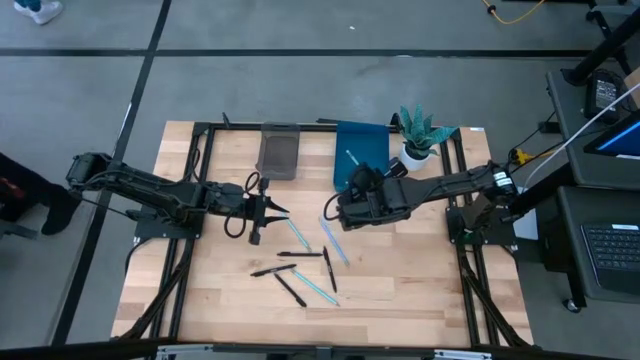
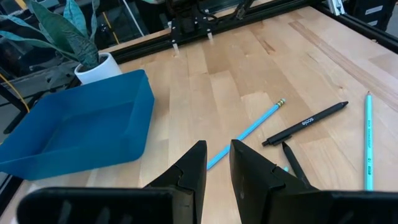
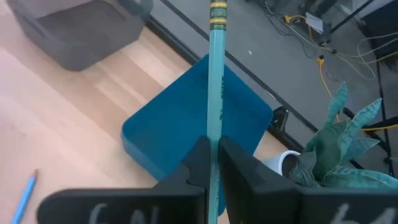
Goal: Sort pens & pencils
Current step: Put the light blue pencil into the blue bin
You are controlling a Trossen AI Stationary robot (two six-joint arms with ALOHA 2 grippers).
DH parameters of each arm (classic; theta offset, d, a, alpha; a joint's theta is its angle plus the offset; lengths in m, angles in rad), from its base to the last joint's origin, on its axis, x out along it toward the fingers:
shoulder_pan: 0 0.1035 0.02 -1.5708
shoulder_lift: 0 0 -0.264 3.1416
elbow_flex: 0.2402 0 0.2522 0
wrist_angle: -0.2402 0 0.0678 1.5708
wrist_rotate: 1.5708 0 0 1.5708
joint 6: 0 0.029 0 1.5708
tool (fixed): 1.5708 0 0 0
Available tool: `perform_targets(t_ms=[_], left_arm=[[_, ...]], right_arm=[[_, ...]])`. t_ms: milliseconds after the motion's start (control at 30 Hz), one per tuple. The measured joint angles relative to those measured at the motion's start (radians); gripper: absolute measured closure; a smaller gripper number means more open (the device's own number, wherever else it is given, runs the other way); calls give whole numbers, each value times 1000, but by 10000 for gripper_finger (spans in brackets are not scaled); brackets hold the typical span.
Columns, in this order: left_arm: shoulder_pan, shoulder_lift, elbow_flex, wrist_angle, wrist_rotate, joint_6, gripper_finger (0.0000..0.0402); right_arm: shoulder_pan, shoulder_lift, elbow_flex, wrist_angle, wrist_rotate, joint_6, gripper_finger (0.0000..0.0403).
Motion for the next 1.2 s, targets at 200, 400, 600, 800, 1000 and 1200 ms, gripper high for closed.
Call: perform_targets(t_ms=[200,400,600,800,1000,1200], left_arm=[[0,0,0,0,0,0,337],[0,0,0,-9,0,-1,337],[0,0,0,-9,0,-5,337],[0,0,0,-13,0,-21,337],[0,0,0,-13,0,-21,337],[0,0,0,-14,0,-21,337]], right_arm=[[-36,0,0,7,14,-13,377],[-68,0,0,14,27,-21,377],[-97,0,0,14,27,-60,377],[-133,-3,0,15,24,-98,377],[-179,-30,-50,169,-54,-222,377],[-280,-91,-261,485,-189,-398,377]])
